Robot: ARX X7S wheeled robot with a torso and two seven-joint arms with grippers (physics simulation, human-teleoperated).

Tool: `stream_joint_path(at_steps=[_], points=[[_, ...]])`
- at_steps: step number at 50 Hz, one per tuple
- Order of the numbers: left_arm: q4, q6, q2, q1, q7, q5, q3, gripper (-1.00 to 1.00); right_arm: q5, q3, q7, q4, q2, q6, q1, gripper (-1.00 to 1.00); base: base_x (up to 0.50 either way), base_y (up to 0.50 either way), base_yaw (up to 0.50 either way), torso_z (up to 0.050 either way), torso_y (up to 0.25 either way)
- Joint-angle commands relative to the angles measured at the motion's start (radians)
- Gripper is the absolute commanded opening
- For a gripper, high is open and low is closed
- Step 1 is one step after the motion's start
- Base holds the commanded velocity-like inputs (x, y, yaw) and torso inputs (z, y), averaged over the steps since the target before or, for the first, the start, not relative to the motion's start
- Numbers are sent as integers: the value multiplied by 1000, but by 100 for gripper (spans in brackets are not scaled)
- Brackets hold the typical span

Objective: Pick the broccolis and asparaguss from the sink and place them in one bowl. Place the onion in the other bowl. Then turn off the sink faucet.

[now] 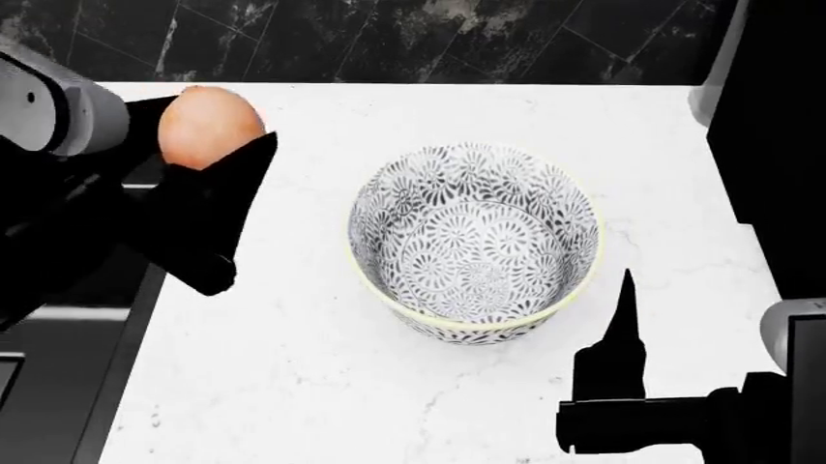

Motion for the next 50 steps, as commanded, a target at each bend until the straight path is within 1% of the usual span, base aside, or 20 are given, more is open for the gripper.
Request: stream_joint_path(at_steps=[1,4,5,6,11,13,14,15,16,18,23,26,29,30,31,35,40,50], points=[[-117,-107,209,-171,118,-31,78,-100,6,-11,-8,17,-19,16,30,100,0,0,0,0,0],[-189,-136,267,-217,149,-49,94,-100,22,-25,-2,25,-26,38,74,100,0,0,0,0,0],[-227,-142,291,-231,172,-40,106,-100,26,-26,0,25,-27,41,81,100,0,0,0,0,0],[-273,-162,316,-246,186,-62,112,-100,32,-27,3,24,-26,44,88,100,0,0,0,0,0],[-342,-170,371,-284,223,-33,137,-100,29,-18,16,10,-21,34,61,100,0,0,0,0,0],[-387,-174,397,-295,266,-6,161,-100,29,-21,18,10,-24,36,63,100,0,0,0,0,0],[-428,-197,418,-305,278,-21,172,-100,28,-21,19,12,-28,34,65,100,0,0,0,0,0],[-450,-191,438,-306,292,2,187,-100,31,-26,22,12,-29,42,78,100,0,0,0,0,0],[-467,-199,446,-310,289,-7,188,-100,33,-25,22,11,-29,41,80,100,0,0,0,0,0],[-512,-204,478,-328,318,1,198,-100,33,-24,24,9,-29,42,83,100,0,0,0,0,0],[-591,-203,541,-362,334,-15,189,-100,23,-14,23,-1,-23,25,44,100,0,0,0,0,2],[-636,-209,579,-366,345,16,224,-100,16,0,20,-6,-16,11,19,100,0,0,0,0,0],[-657,-214,595,-366,356,31,246,-100,-4,-4,7,-2,-26,2,4,100,0,0,0,0,0],[-687,-224,608,-370,340,34,254,-100,-9,-3,4,-2,-28,-3,-2,100,0,0,0,0,0],[-699,-219,612,-371,361,37,255,-100,-12,-2,1,-3,-29,-6,-8,100,0,0,0,0,0],[-775,-208,635,-384,376,68,273,-100,-1,13,7,-14,-15,-14,-21,100,0,0,0,0,0],[-783,-208,627,-397,385,63,266,-100,-3,18,6,-14,-13,-19,-29,100,0,0,0,2,0],[-821,-200,626,-380,397,92,297,-100,11,6,6,-6,-15,-3,-4,100,0,0,0,0,0]])
